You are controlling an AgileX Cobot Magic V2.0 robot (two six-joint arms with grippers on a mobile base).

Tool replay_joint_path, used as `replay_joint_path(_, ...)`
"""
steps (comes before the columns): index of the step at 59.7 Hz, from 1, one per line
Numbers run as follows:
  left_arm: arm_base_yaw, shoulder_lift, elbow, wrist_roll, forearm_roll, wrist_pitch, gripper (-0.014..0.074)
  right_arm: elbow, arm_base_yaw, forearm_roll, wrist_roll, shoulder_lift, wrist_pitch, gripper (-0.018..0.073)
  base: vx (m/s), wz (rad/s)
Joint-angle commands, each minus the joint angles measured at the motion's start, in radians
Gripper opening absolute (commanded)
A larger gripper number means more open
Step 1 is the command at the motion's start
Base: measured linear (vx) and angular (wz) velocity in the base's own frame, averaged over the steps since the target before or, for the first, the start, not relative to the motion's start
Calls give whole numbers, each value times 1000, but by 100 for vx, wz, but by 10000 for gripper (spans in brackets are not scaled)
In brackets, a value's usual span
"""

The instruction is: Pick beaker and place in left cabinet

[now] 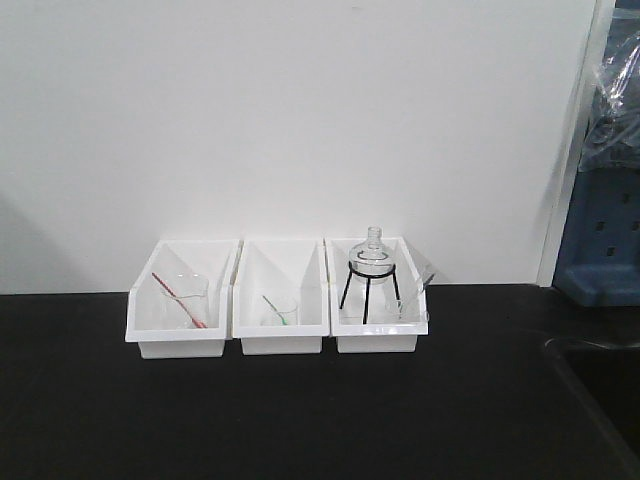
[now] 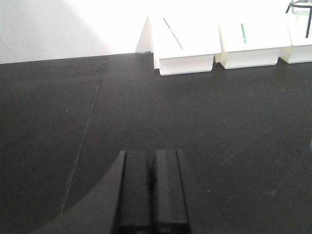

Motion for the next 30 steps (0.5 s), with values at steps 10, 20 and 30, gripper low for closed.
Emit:
replay_joint_path(10,0,-11,-12,-4,-1,-83,4,5,0,-11,-8,-14,-81,-8,0,0)
replay_joint_path(20,0,-11,-12,-4,-1,-83,4,5,0,-11,-8,-14,-81,-8,0,0)
replay_joint_path(30,0,-11,-12,-4,-1,-83,4,5,0,-11,-8,-14,-81,-8,0,0)
